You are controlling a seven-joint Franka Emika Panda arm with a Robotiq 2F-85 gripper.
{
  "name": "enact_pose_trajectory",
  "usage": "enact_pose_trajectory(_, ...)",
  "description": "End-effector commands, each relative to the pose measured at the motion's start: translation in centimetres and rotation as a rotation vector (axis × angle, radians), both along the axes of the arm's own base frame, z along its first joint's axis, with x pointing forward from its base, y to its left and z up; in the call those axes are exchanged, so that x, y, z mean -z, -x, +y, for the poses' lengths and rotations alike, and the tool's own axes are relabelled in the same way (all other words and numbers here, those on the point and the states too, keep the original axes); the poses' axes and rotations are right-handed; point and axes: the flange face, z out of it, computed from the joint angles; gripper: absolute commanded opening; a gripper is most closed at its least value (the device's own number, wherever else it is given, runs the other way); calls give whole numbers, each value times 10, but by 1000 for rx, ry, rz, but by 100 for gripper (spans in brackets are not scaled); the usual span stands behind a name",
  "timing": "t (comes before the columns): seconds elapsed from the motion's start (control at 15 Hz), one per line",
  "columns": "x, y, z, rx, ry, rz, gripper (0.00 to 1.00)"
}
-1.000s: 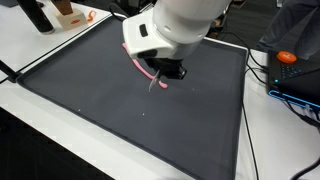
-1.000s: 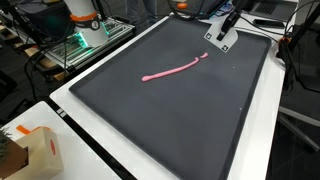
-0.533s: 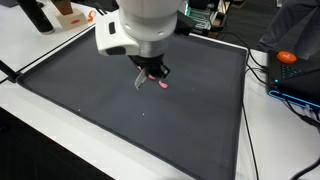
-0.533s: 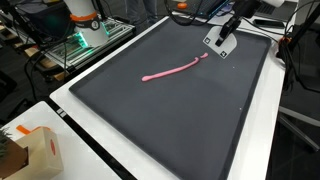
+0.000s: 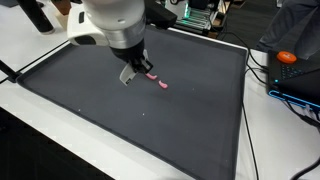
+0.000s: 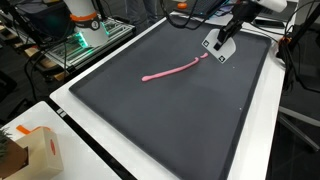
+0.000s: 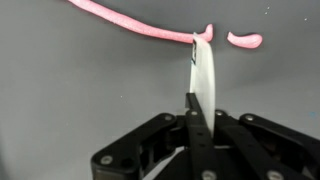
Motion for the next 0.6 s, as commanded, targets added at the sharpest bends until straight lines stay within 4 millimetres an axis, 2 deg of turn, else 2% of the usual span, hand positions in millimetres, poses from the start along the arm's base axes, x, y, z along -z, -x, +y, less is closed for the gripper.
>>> enact_pose_trajectory(0.0, -3, 7, -24, 74, -26, 25, 1)
enact_pose_trajectory(0.27, -1, 11, -46, 131, -49, 38, 1)
enact_pose_trajectory(0.53, 5, 24, -69, 191, -90, 65, 1)
